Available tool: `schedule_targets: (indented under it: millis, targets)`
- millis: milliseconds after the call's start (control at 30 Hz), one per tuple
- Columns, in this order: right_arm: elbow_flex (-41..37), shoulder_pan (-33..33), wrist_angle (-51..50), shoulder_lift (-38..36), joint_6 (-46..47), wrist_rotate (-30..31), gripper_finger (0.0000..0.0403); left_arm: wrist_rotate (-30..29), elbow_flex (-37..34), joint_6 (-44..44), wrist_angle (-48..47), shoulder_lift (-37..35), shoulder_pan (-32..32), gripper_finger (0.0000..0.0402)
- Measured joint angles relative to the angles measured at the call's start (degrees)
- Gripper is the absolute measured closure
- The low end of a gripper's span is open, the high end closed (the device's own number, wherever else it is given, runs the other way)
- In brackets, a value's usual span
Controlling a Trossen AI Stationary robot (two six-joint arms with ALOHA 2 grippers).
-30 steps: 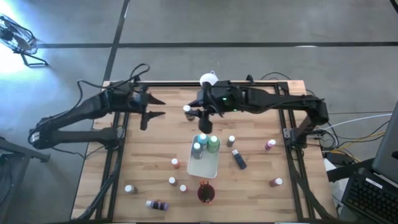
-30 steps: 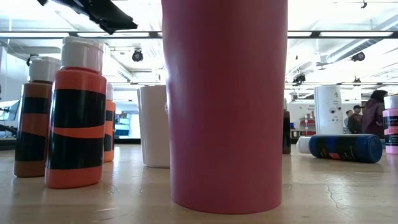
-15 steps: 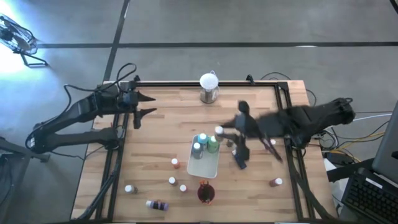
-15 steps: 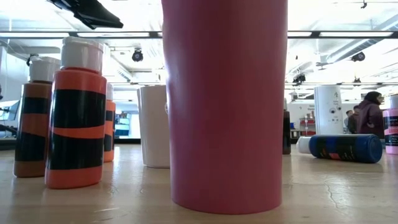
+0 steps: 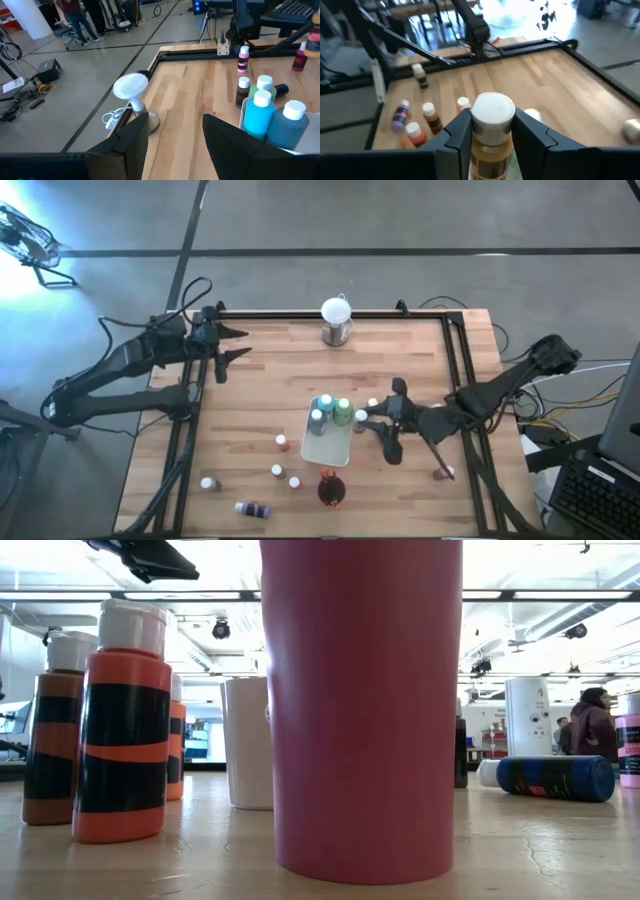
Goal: Pick & Place Paint Supplies
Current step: Put the yellow paint bottle into the white bin
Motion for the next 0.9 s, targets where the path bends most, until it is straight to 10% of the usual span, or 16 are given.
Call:
schedule_targets:
  millis: [400,900]
  targets:
    - [-24.5,1.7,35.6,0.0,-3.9,1.9,0.0298,0.0,0.0,-3.5,2.3,0.7,0.0,0.0211]
    - [-28.1,0.4,48.7,10.2,-12.4,3.2,0.0298,0.0,-0.1,-7.9,7.6,2.9,0.0,0.0211]
